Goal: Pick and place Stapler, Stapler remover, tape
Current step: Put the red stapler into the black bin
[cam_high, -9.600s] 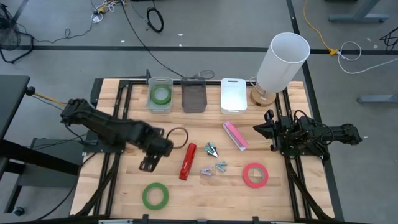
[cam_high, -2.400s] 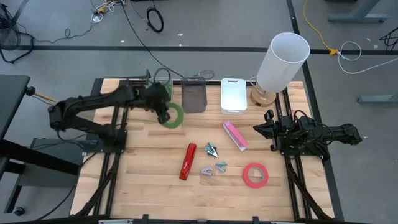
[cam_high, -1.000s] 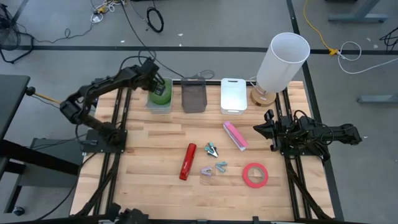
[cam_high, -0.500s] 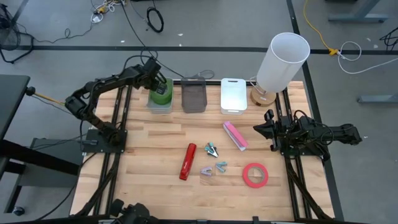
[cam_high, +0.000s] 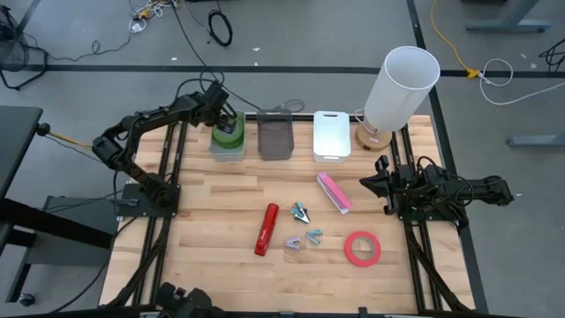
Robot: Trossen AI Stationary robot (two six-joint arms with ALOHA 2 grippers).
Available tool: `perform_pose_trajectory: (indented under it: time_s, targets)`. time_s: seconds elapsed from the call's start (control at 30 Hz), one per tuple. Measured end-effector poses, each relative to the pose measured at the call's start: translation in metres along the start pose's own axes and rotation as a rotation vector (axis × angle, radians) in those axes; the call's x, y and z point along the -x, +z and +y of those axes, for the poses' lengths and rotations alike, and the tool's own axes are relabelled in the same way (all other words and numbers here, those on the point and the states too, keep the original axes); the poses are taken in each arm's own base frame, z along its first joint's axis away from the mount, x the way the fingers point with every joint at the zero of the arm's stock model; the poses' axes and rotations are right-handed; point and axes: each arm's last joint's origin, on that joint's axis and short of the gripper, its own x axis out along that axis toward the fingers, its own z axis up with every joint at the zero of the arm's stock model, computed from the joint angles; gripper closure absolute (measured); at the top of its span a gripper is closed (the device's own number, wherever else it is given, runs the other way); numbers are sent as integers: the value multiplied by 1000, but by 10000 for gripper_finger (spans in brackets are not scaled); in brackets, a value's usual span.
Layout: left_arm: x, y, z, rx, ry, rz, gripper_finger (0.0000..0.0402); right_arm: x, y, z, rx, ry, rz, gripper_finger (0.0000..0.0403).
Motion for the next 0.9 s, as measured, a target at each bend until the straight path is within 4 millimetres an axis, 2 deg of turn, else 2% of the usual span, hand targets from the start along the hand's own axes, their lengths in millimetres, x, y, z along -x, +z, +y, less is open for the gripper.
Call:
perform_pose_trajectory:
  time_s: [0.23, 0.6, 0.9]
  targets:
    - [4, 1, -1, -7, -23, 21, 148, 0, 0, 0, 0, -1, 0, 386]
    - [34, 31, -5, -15, -122, -61, 162, 0, 0, 0, 0, 0, 0, 386]
    - [40, 27, -17, -94, -161, -37, 163, 0, 0, 0, 0, 0, 0, 386]
